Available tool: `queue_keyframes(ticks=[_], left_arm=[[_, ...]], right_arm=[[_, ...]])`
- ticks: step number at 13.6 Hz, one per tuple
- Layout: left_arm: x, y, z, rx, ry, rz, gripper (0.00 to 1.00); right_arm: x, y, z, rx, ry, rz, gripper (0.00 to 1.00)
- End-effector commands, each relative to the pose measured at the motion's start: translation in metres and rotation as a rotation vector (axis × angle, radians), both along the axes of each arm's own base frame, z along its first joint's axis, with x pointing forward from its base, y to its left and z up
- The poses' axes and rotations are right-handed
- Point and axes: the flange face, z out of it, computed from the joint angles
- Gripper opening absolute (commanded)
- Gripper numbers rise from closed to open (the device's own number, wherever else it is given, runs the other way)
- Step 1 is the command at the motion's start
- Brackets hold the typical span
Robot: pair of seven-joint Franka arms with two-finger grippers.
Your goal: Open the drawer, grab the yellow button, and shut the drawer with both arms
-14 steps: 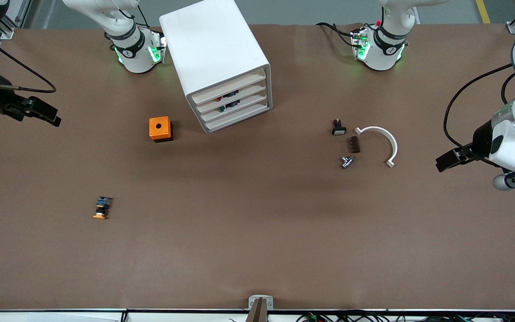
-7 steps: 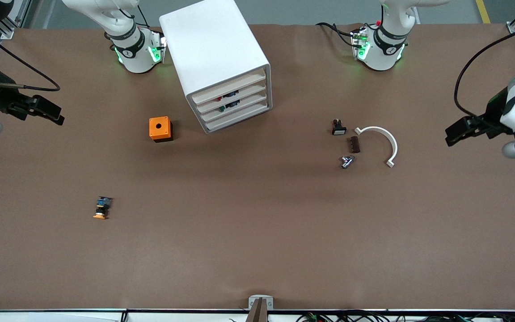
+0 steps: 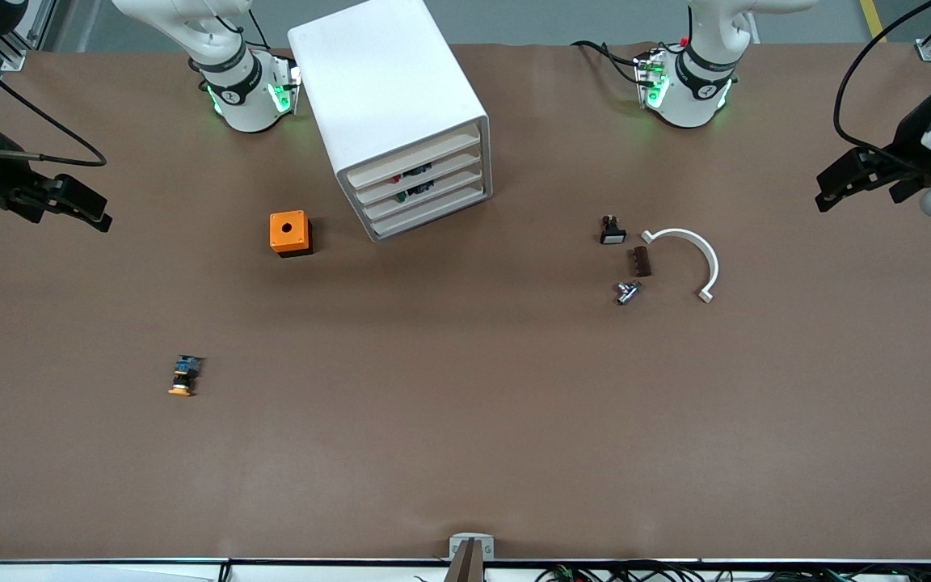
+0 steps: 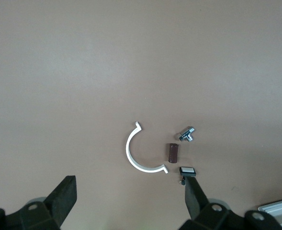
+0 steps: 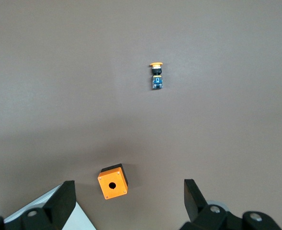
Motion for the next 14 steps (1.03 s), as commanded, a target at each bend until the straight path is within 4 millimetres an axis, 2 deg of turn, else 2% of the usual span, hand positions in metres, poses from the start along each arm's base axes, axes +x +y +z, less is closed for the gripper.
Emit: queue_keyframes(ticks=[1,5,10,14], left_arm=[[-0.01,-0.004,-0.001,-0.009,0.023,-0.031,1.0],[-0.018,0.0,0.003,-0.011,0.02,-0.011,1.0],[-0.008,0.001,0.008,-0.031,0.009,0.003,1.0],[-0.01,0.001,0.01,-0.028,0.022,0.0,1.0]], right_arm=[[-0.006,-0.003,0.002,-0.021,-0.008,-0.003,1.0],[-0.007,-0.002,0.002,-0.021,-0.005,-0.002,1.0],[-0.007,-0.002,0.002,-0.021,-0.002,0.0,1.0],[-0.008,-0.002,0.002,-0.021,-0.002,-0.002,1.0]])
